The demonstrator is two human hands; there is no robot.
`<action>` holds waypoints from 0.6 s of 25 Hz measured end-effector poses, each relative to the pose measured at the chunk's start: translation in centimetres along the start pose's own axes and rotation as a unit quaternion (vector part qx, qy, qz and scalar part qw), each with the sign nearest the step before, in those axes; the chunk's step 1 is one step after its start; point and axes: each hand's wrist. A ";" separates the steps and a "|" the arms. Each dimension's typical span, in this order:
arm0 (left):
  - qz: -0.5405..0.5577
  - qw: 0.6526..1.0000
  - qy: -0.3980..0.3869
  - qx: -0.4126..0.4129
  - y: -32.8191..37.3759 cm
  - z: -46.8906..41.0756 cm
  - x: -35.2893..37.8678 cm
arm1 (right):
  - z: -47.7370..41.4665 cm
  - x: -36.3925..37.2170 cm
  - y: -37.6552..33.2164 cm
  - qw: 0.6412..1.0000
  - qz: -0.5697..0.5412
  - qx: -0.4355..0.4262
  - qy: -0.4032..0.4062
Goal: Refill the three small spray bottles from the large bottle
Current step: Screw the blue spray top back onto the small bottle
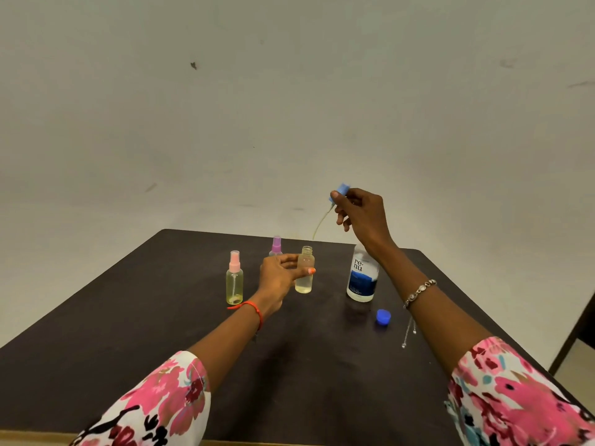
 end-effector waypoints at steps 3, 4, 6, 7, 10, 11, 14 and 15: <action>-0.001 1.000 -0.005 0.005 0.5 0.6 0.3 | 0.1 0.3 -0.4 0.998 0.056 -0.030 -0.004; -0.001 1.000 -0.007 0.006 0.7 0.8 0.4 | 0.2 0.4 -0.5 0.996 0.073 -0.041 -0.004; -0.003 1.000 -0.013 0.008 1.0 1.1 0.5 | 0.5 0.6 -0.5 0.994 0.091 -0.055 -0.010; -0.003 1.000 -0.016 0.009 1.2 1.3 0.5 | 0.7 0.7 -0.4 0.993 0.097 -0.058 -0.021; -0.001 1.000 -0.021 0.016 1.7 1.7 0.5 | 1.8 1.1 0.0 0.983 0.143 -0.063 -0.099; 0.002 1.000 -0.023 0.019 1.9 1.8 0.4 | 2.2 1.3 0.3 0.977 0.163 -0.062 -0.124; -0.004 0.999 -0.025 0.029 2.2 2.0 0.2 | 3.0 1.5 1.1 0.974 0.164 -0.031 -0.152; -0.006 0.999 -0.025 0.031 2.2 2.1 0.1 | 3.1 1.5 1.3 0.976 0.155 -0.022 -0.152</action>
Point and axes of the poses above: each hand's wrist, its own z-axis away from the middle knuckle, its own x-axis out of the palm, y = z × x, and after that the axes turned 9 degrees about z, right-handed
